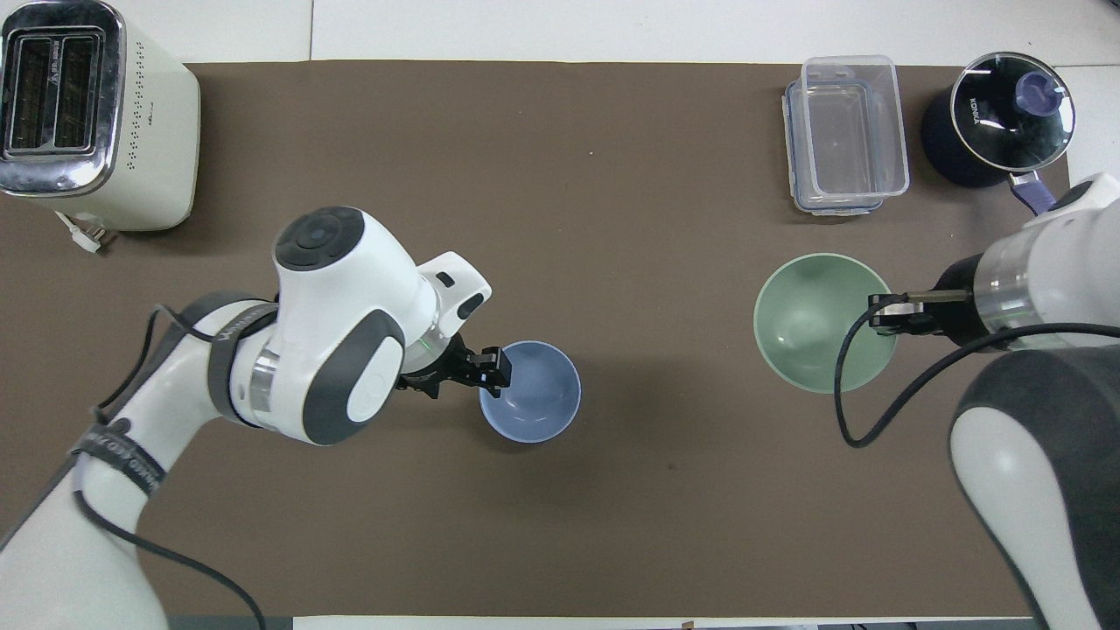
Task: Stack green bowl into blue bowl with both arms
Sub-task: 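Release the blue bowl with the left gripper while the right gripper carries the green bowl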
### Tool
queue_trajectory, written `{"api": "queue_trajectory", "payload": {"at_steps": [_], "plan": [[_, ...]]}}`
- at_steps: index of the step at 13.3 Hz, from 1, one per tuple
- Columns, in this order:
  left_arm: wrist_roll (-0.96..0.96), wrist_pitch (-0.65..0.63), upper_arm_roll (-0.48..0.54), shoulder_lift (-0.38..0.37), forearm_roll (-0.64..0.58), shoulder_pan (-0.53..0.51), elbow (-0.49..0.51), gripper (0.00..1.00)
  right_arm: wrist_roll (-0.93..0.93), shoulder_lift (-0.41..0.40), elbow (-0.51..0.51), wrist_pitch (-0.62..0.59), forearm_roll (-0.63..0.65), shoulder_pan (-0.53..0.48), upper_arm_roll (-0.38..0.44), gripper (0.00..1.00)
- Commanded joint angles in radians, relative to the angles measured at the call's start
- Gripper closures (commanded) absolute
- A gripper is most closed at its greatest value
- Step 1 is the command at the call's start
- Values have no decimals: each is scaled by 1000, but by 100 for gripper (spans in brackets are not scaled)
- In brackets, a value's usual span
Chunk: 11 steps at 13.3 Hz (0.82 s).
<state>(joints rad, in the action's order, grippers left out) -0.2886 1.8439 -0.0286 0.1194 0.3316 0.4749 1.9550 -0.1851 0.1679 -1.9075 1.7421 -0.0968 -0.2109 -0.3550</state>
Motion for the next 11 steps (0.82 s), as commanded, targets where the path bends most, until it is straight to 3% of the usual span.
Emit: {"api": "queue_trajectory", "payload": {"at_steps": [1,6,11], "plan": [[101,-80,7,-108,3,-163,7,0,-135,-28,22,2,-15,86,-4,100],[285,-126,7,-113,-242,-402,-131,0,-330,-148,21,169,-20,295,-6,100],[287,-394,9,-83,-333,-406,-404,0,-353,-261,-7,330,-21,415,-7,100]]}}
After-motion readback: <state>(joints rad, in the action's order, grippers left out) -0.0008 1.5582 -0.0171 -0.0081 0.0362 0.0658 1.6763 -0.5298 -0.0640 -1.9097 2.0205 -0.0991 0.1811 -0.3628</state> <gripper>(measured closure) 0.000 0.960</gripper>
